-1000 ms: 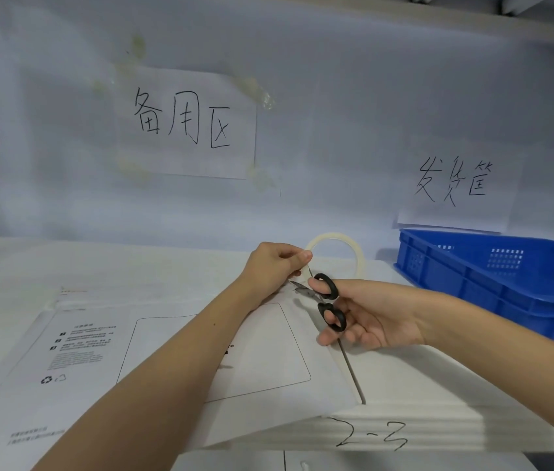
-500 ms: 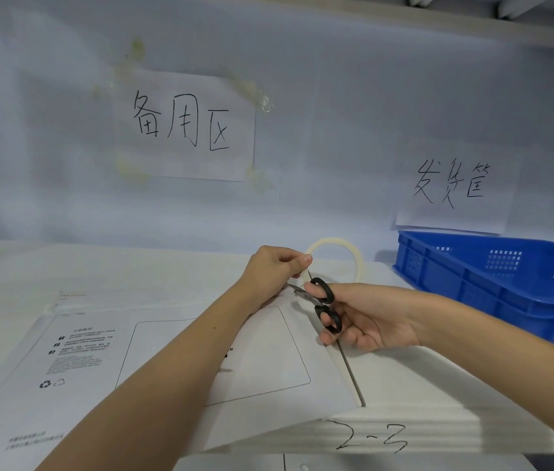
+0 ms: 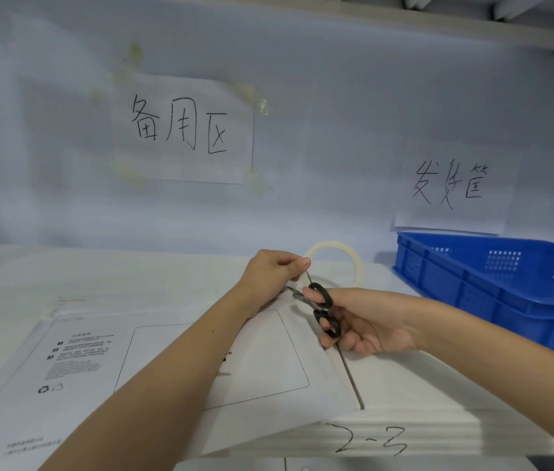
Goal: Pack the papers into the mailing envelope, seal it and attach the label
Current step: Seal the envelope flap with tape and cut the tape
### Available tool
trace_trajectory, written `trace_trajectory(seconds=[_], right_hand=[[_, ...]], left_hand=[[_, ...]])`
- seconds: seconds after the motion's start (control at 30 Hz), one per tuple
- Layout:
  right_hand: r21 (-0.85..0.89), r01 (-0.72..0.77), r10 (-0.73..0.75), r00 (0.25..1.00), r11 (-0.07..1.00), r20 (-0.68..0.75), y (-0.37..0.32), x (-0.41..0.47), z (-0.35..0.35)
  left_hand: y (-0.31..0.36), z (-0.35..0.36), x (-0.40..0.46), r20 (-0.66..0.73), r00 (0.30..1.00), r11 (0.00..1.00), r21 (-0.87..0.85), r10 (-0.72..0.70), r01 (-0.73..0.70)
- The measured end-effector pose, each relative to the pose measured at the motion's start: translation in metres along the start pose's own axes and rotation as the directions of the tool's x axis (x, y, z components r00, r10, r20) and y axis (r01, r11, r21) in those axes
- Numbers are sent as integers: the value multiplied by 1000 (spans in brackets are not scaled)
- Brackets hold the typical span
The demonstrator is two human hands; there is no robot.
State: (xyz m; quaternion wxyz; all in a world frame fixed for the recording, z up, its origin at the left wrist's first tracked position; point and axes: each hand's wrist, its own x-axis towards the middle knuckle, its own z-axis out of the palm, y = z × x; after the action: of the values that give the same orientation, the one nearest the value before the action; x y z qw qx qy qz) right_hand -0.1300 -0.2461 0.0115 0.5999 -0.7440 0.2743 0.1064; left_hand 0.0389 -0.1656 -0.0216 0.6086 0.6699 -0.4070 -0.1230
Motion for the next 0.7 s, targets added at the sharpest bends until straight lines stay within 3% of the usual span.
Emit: trace_trajectory(seconds=[0.7], right_hand=[[72,41,-42,999,997,23,8,7,-10]], left_hand=[[-3,1,2,-15,999,997,-62,-44,43]])
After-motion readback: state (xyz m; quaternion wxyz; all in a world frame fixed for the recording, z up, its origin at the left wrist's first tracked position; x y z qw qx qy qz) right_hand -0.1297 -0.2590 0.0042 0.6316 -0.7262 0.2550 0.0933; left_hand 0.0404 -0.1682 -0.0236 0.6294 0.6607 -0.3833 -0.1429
